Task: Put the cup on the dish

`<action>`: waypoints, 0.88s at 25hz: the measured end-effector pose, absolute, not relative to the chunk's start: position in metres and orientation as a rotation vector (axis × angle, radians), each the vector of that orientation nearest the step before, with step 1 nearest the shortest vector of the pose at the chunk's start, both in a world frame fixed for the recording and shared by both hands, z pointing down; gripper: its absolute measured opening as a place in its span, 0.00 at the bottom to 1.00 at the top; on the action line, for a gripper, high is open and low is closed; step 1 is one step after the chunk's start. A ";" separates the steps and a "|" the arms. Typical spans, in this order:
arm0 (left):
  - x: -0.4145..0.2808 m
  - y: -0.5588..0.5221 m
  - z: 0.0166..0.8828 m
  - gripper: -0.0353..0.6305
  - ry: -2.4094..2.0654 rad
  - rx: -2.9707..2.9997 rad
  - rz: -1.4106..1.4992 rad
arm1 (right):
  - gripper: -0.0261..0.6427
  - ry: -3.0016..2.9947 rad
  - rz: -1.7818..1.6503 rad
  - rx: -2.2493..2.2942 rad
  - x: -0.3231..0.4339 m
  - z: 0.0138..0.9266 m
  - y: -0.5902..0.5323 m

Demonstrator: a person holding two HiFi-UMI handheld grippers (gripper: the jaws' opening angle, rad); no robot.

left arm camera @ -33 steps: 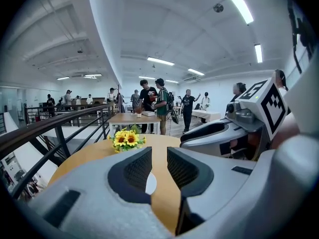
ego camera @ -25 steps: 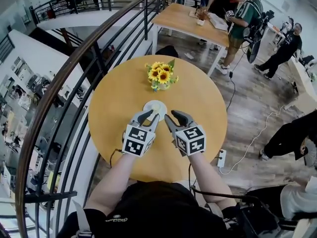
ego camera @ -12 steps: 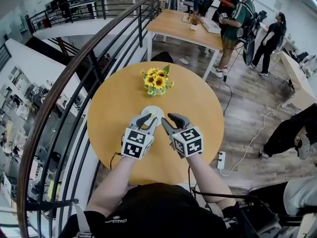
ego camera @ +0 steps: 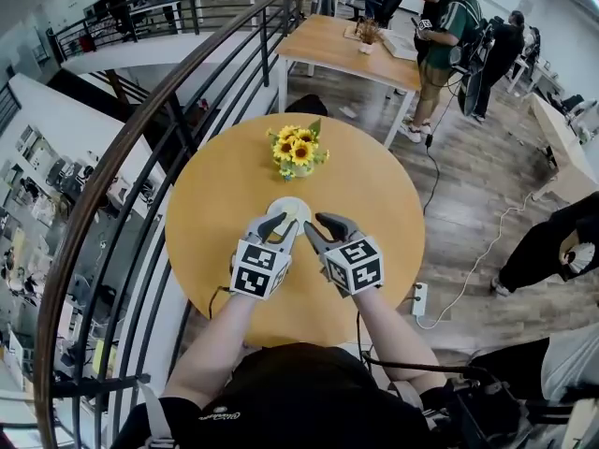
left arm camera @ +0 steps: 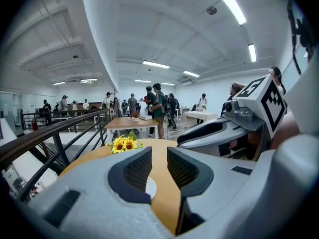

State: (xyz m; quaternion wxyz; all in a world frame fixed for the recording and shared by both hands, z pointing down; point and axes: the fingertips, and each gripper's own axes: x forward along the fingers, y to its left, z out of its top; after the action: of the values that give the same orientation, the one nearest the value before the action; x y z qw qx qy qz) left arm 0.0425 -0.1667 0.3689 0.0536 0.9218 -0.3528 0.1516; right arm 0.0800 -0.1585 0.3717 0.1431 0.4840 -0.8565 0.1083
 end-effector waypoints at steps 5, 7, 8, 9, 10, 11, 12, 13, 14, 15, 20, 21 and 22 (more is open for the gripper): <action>0.044 -0.170 0.367 0.19 -1.065 2.794 0.466 | 0.21 -2.462 0.323 1.397 0.081 0.370 -0.163; 0.044 -0.171 0.368 0.19 -1.062 2.794 0.468 | 0.21 -2.460 0.325 1.398 0.081 0.370 -0.163; 0.044 -0.171 0.368 0.19 -1.061 2.795 0.469 | 0.21 -2.459 0.326 1.398 0.081 0.371 -0.163; 0.044 -0.170 0.369 0.19 -1.060 2.794 0.470 | 0.20 -2.459 0.327 1.398 0.081 0.372 -0.162; 0.043 -0.170 0.371 0.19 -1.059 2.793 0.472 | 0.20 -2.458 0.329 1.398 0.081 0.373 -0.162; 0.044 -0.169 0.372 0.19 -1.058 2.792 0.474 | 0.20 -2.457 0.330 1.398 0.081 0.374 -0.161; 0.044 -0.169 0.373 0.19 -1.056 2.791 0.477 | 0.20 -2.456 0.332 1.397 0.082 0.376 -0.161; 0.045 -0.170 0.374 0.19 -1.055 2.790 0.479 | 0.20 -2.454 0.334 1.395 0.082 0.377 -0.161; 0.045 -0.170 0.375 0.19 -1.054 2.789 0.481 | 0.20 -2.453 0.335 1.394 0.082 0.378 -0.161; 0.045 -0.170 0.376 0.19 -1.053 2.788 0.482 | 0.20 -2.452 0.335 1.392 0.082 0.379 -0.162; 0.047 -0.172 0.376 0.19 -1.049 2.784 0.487 | 0.20 -2.450 0.341 1.387 0.083 0.380 -0.163; 0.047 -0.173 0.376 0.19 -1.048 2.784 0.488 | 0.20 -2.450 0.341 1.386 0.083 0.380 -0.164; 0.047 -0.174 0.376 0.19 -1.047 2.784 0.490 | 0.20 -2.448 0.341 1.384 0.083 0.380 -0.165</action>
State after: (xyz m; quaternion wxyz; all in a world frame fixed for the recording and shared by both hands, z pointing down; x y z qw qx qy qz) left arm 0.0473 -0.1739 0.3757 0.0636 0.9217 -0.3467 0.1621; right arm 0.0832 -0.1645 0.3797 0.1537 0.4826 -0.8540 0.1191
